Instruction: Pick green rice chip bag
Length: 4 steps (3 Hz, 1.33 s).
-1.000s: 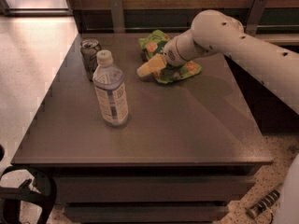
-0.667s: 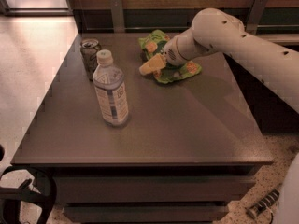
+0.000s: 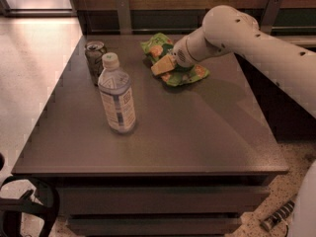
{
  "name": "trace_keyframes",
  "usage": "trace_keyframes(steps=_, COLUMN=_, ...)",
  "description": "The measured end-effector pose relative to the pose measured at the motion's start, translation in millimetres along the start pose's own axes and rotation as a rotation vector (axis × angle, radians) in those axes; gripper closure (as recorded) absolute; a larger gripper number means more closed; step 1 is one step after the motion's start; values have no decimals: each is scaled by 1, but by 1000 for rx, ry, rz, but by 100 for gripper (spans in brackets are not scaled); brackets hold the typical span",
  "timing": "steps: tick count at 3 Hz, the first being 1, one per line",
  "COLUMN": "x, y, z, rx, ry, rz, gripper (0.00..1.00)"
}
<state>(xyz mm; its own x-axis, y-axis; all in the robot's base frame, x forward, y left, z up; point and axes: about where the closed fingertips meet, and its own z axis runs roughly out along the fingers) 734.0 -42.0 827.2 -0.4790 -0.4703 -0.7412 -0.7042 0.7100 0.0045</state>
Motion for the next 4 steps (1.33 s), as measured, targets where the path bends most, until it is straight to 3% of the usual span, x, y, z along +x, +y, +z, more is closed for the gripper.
trace_keyframes(steps=1, x=-1, y=0, z=-1, rx=0, ry=0, rz=0, gripper=95)
trace_keyframes(steps=3, x=-1, y=0, z=-1, rx=0, ry=0, rz=0, gripper=100)
trace_keyframes(steps=4, x=-11, y=-1, z=-24, rx=29, ry=-14, rz=-4, gripper=100)
